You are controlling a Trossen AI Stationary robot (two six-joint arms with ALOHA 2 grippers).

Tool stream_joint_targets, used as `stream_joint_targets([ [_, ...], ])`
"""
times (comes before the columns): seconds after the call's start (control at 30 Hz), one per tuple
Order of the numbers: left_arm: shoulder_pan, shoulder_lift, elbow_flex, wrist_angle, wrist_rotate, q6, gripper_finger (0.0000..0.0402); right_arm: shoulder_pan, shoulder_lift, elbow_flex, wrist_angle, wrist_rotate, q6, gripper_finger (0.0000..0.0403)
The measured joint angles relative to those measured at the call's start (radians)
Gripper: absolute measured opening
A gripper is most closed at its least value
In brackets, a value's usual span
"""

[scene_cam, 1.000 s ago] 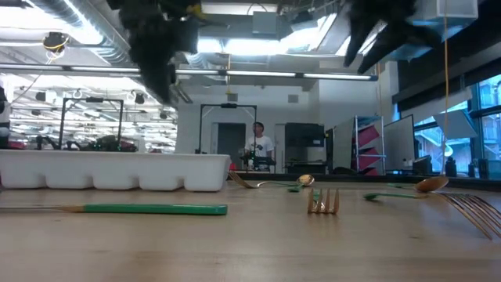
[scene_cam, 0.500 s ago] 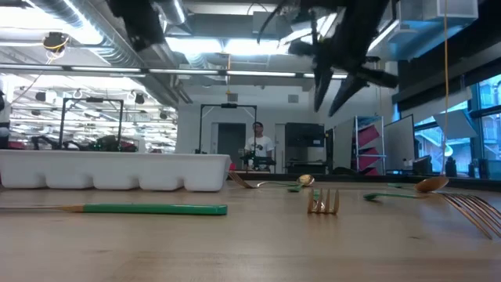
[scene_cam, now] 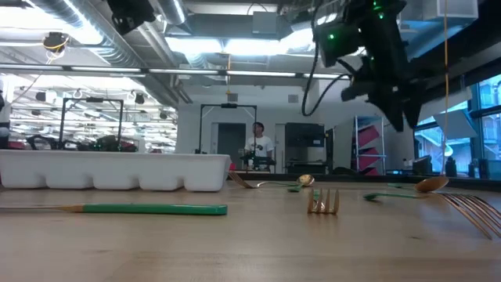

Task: Sort silverware
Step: Put the green spoon into the white silverware tray

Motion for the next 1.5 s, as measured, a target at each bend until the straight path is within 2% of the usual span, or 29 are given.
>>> stream_joint_targets([
  [0.1, 0.000, 0.008, 0.000, 0.002, 0.000, 0.000, 0.0056, -0.035, 0.000, -0.053, 0.078, 0.010, -0.048, 0.0124],
  [0.27, 0.000, 0.020, 0.000, 0.002, 0.000, 0.000, 0.0056, -0.097, 0.000, -0.187, 0.260, -0.107, -0.108, 0.0124],
  [0.5, 0.000, 0.020, 0.000, 0.001, -0.001, 0.003, 0.0056, -0.174, 0.000, -0.316, 0.288, -0.137, -0.137, 0.0124],
  [0.6, 0.000, 0.020, 0.000, 0.001, -0.001, 0.003, 0.0056, -0.199, 0.000, -0.351, 0.358, -0.145, -0.179, 0.0124],
  [0.83, 0.000, 0.020, 0.000, 0.001, -0.001, 0.004, 0.0056, -0.236, 0.000, -0.375, 0.457, -0.187, -0.210, 0.0124],
  [1.17, 0.000, 0.020, 0.000, 0.001, -0.001, 0.016, 0.0056, -0.242, 0.000, -0.391, 0.492, -0.135, -0.234, 0.0122],
  [1.3, 0.000, 0.020, 0.000, 0.001, -0.001, 0.017, 0.0056, -0.242, -0.007, -0.449, 0.575, -0.170, -0.233, 0.0097],
  [1.5, 0.000, 0.020, 0.000, 0.001, -0.001, 0.015, 0.0056, -0.241, -0.009, -0.481, 0.586, -0.163, -0.233, 0.0028],
])
